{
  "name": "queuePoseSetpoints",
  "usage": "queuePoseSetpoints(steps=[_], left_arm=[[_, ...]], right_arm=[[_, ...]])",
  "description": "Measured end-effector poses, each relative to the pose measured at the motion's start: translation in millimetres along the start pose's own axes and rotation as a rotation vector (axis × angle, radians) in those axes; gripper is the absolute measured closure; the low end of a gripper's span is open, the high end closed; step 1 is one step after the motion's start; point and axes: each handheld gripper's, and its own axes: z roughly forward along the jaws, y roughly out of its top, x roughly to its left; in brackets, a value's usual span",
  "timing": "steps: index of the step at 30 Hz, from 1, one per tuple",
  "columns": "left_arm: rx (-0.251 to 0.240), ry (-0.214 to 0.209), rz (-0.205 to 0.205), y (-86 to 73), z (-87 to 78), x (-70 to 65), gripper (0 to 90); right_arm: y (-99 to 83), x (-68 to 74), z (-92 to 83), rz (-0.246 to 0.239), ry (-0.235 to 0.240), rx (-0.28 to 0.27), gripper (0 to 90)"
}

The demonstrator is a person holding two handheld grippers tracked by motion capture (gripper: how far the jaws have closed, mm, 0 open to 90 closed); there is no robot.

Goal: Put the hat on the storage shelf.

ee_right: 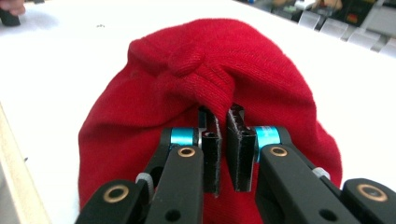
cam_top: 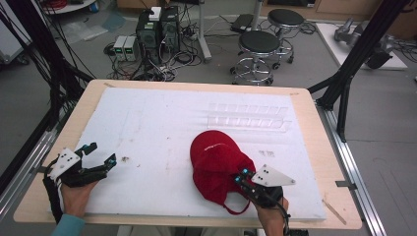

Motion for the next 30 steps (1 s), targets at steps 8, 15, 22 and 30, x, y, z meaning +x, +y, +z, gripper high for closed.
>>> queuePoseSetpoints(steps=[8, 15, 22, 30], left_arm=[[0.002, -0.01, -0.01, 0.4, 0.2, 1.4, 15.3], [0.018, -0.03, 0.039, 1.7, 2.1, -2.6, 14.7], [-0.005, -0.085, 0.029, 13.1, 4.5, -5.0, 14.6], [-0.022, -0.147, 0.043, 34.8, 9.0, -10.4, 14.6]], right_arm=[[16.9, -15.0, 0.9, -0.044, 0.0, -0.069, 85.6], [33.9, -27.0, 1.3, -0.099, -0.014, -0.128, 85.8], [43.6, -35.3, 0.7, -0.124, -0.007, -0.176, 86.3], [57.2, -44.0, -2.1, -0.179, 0.024, -0.264, 86.3]])
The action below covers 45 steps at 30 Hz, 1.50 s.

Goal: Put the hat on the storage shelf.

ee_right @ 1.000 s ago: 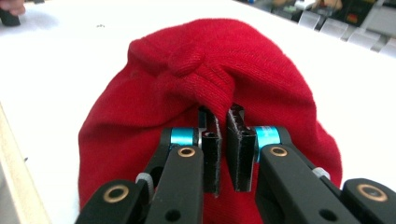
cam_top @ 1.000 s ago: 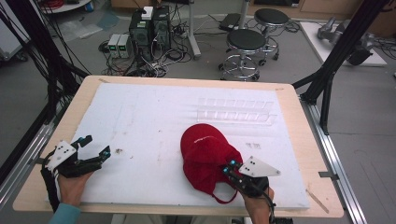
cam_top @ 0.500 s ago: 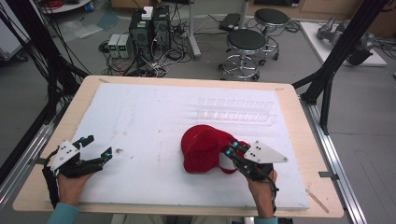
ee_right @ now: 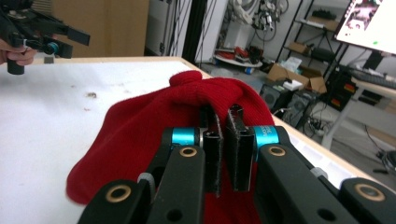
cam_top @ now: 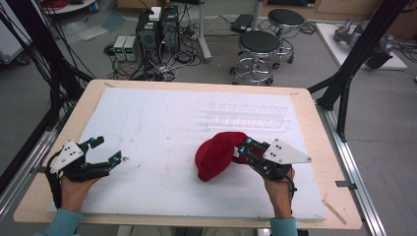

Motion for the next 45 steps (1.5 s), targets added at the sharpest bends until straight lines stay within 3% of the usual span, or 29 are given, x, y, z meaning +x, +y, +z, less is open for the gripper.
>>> queuePoseSetpoints(steps=[1, 2, 3, 7, 8, 11, 15, 17, 18, 22, 27, 28, 30, 35, 41, 45], left_arm=[[-0.003, -0.01, 0.002, 3.2, 0.8, -0.9, 14.6], [-0.007, -0.016, 0.003, 5.4, 1.7, -1.8, 14.6], [-0.009, -0.027, 0.008, 8.5, 2.6, -3.1, 14.6], [-0.019, -0.069, 0.023, 19.9, 6.9, -8.9, 14.6], [-0.02, -0.08, 0.022, 22.4, 8.1, -10.1, 14.5], [-0.022, -0.12, 0.011, 29.8, 12.5, -12.9, 14.3], [0.025, -0.163, 0.011, 43.7, 23.3, -15.5, 13.9], [0.052, -0.184, -0.016, 49.7, 30.0, -16.3, 11.8], [0.064, -0.193, -0.022, 52.5, 33.3, -17.1, 11.5], [0.106, -0.23, -0.024, 61.2, 44.4, -22.7, 11.4], [0.121, -0.344, -0.03, 72.7, 58.7, -33.6, 11.5], [0.128, -0.362, -0.011, 75.9, 61.5, -37.4, 11.8], [0.132, -0.387, 0.011, 80.3, 65.9, -43.4, 11.8], [0.147, -0.459, 0.02, 89.6, 80.6, -56.9, 11.8], [0.163, -0.551, 0.019, 97.7, 99.7, -73.5, 11.8], [0.146, -0.605, 0.006, 102.8, 112.9, -81.7, 9.9]], right_arm=[[2.3, 0.2, -0.7, 0.016, 0.016, 0.004, 86.3], [4.4, 3.6, -2.7, 0.078, 0.031, 0.034, 86.3], [7.7, -1.9, -0.6, 0.019, 0.033, -0.014, 86.3], [11.8, -4.3, 0.4, 0.005, 0.048, -0.039, 86.3], [13.1, 0.2, -2.0, 0.083, 0.067, 0.005, 86.3], [16.8, -0.3, 0.2, 0.087, 0.081, 0.01, 86.3], [21.5, -2.1, 4.2, 0.094, 0.113, 0.017, 86.3], [23.2, -4.3, 6.4, 0.097, 0.131, 0.014, 86.3], [25.3, -11.6, 12.5, 0.04, 0.137, -0.034, 86.3], [27.3, -14.9, 16.8, 0.066, 0.169, -0.03, 86.3], [28.4, -19.4, 22.2, 0.093, 0.207, -0.033, 86.3], [28.7, -20.1, 23.3, 0.095, 0.214, -0.03, 86.3], [29.6, -21.5, 25.8, 0.105, 0.23, -0.02, 86.3], [32.9, -25.5, 34.1, 0.113, 0.282, -0.002, 86.3], [34.2, -29.2, 38.4, 0.124, 0.309, -0.002, 86.3], [36.1, -30.6, 41.7, 0.129, 0.334, 0.005, 86.3]])
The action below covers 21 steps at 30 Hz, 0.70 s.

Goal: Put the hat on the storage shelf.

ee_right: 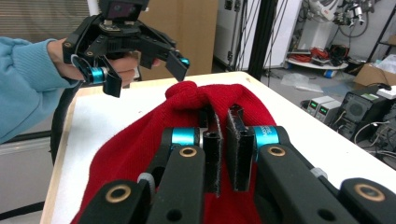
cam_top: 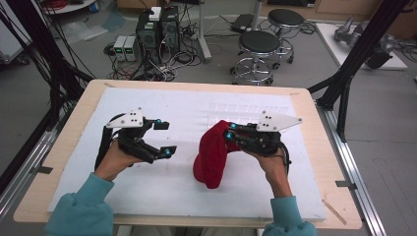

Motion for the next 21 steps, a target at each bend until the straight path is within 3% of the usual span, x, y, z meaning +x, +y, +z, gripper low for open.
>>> queuePoseSetpoints(steps=[6, 15, 21], left_arm=[[0.054, -0.049, 0.013, 9.4, 23.9, -2.9, 10.1], [0.079, -0.127, 0.01, 12.6, 43.0, -7.1, 10.1], [0.088, -0.138, 0.028, 10.3, 52.7, -8.4, 9.9]], right_arm=[[5.7, -0.7, 6.9, -0.016, 0.04, 0.011, 86.3], [9.1, 0.1, 15.0, -0.033, 0.065, 0.035, 86.3], [11.6, -0.2, 20.8, -0.044, 0.086, 0.032, 86.3]])
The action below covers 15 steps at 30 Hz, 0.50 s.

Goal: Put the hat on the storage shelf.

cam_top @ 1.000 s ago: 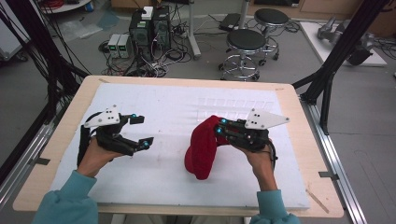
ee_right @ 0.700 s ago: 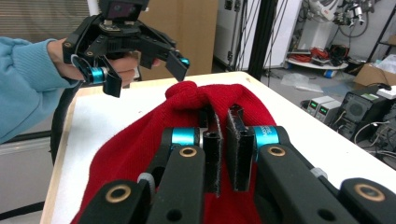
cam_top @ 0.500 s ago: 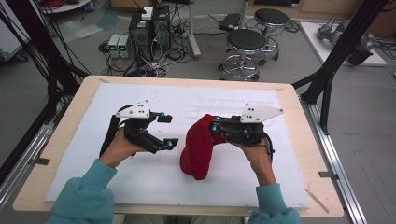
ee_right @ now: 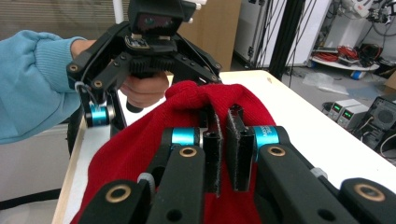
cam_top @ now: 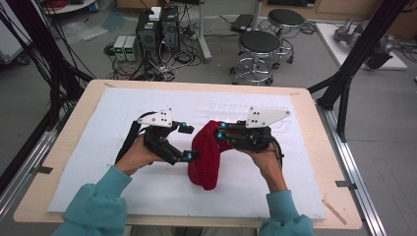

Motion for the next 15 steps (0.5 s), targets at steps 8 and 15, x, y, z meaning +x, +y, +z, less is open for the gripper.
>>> queuePoseSetpoints(steps=[8, 15], left_arm=[[0.028, -0.014, 0.01, -1.5, 12.6, -1.2, 10.8], [0.039, -0.006, 0.022, -1.4, 12.4, -0.1, 29.9]], right_arm=[[6.8, -1.3, 11.3, -0.012, 0.03, 0.001, 86.2], [7.1, -2.1, 14.6, -0.008, 0.03, 0.005, 86.2]])
